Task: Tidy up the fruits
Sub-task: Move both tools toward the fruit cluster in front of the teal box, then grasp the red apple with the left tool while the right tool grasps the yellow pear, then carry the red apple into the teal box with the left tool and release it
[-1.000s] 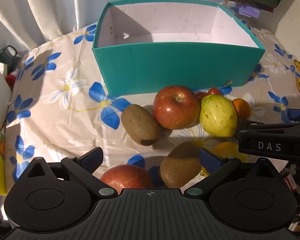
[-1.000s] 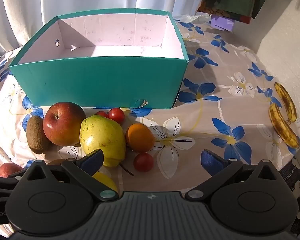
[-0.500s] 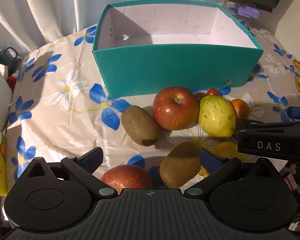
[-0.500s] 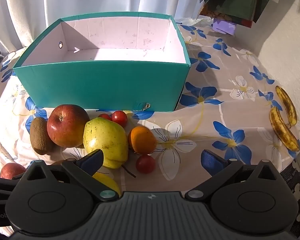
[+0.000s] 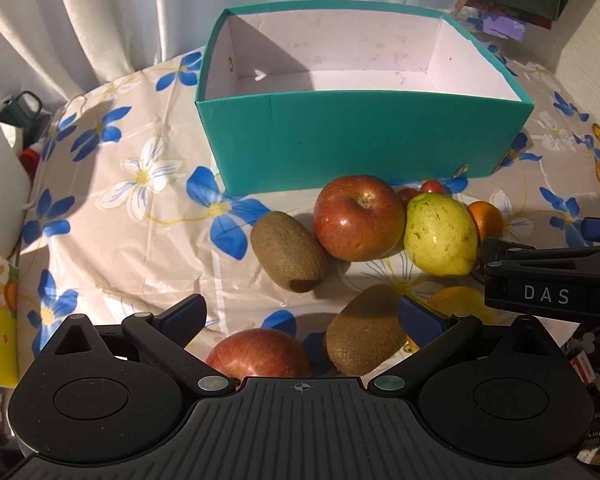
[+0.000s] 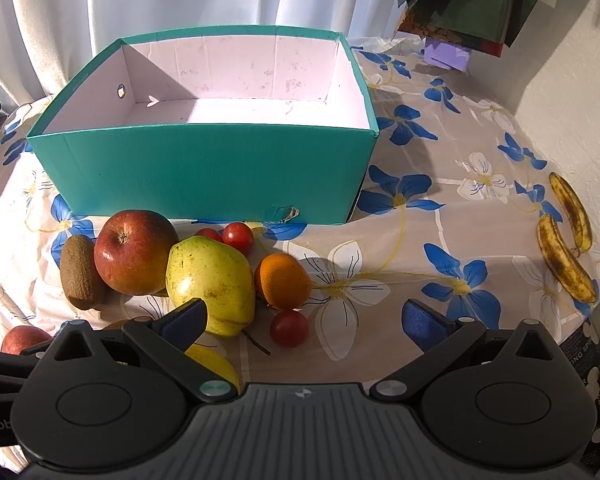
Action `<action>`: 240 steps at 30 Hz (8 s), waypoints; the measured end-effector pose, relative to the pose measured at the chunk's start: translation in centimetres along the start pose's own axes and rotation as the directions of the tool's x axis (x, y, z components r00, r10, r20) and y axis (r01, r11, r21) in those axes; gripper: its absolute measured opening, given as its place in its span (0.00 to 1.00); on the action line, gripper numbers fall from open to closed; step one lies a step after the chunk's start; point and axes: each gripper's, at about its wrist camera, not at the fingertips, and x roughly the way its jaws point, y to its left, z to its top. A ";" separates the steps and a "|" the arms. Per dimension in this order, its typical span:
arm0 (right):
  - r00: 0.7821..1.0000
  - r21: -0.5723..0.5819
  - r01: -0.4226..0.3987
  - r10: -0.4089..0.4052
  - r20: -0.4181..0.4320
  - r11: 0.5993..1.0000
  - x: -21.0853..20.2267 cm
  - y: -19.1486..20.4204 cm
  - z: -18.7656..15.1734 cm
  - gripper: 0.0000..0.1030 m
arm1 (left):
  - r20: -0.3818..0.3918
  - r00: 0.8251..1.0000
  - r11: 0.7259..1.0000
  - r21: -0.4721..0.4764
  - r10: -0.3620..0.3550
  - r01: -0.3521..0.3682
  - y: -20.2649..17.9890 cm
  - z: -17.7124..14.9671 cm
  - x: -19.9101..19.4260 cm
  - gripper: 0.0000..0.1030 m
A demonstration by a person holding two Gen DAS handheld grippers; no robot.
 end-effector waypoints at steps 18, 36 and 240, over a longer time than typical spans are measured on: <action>1.000 -0.001 -0.001 0.001 -0.008 1.000 0.2 0.0 0.0 1.00 | -0.003 1.000 0.999 -0.034 0.019 -0.019 0.6 0.3 0.0 1.00; 1.000 0.002 -0.001 0.001 -0.010 1.000 0.3 -0.2 0.0 1.00 | -0.003 1.000 0.999 -0.033 0.019 -0.019 0.6 0.3 0.0 1.00; 0.910 0.021 -0.226 0.204 0.362 0.974 -1.1 -6.8 5.6 0.66 | 0.108 0.994 0.996 -0.086 0.019 -0.009 -1.3 14.8 6.3 0.99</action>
